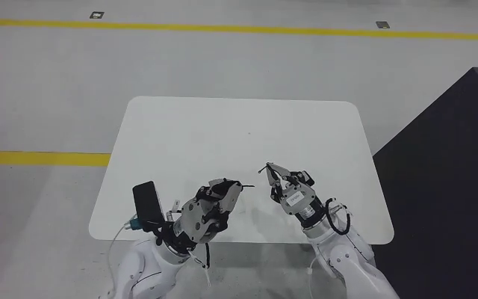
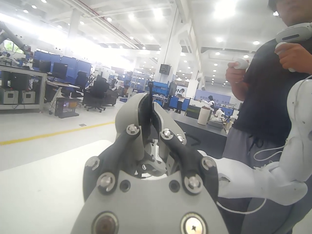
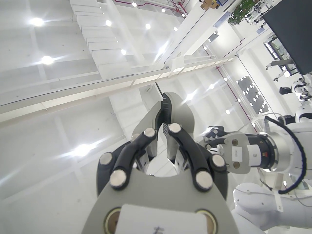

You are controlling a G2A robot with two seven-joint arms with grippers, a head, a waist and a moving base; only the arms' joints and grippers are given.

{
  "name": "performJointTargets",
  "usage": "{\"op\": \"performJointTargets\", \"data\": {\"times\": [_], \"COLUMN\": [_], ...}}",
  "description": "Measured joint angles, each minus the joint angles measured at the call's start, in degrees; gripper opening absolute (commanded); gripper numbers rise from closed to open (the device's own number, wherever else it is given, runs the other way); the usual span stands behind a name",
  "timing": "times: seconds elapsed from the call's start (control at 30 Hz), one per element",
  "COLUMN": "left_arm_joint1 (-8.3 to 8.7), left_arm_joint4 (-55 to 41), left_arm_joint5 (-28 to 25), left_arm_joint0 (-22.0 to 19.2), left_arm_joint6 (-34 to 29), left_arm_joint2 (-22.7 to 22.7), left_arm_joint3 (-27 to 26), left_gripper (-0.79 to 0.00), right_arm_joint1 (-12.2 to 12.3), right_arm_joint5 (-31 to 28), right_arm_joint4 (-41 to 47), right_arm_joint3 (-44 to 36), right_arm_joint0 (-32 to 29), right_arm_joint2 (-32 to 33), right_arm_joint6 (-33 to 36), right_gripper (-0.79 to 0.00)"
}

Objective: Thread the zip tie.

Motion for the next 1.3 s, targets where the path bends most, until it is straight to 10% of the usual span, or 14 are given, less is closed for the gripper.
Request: {"op": "performJointTargets", "data": {"times": [1.3], "left_arm_joint1": [-0.41], "left_arm_joint4": [8.5], "left_arm_joint5": [7.1], "left_arm_joint0": [-3.4], "left_arm_joint6": [0.5], "left_arm_joint2": [2.6], "left_arm_joint3": [3.4], "left_gripper": [-0.785], "right_arm_joint1": [-0.2], "right_arm_joint5": [-0.8], "right_arm_joint4": [-1.5], "right_arm_joint3": [0.3], "right_arm_joint0": [0.2], "right_arm_joint2": [-0.8], "right_arm_joint6": [-0.7], "right_gripper": [-0.785]}}
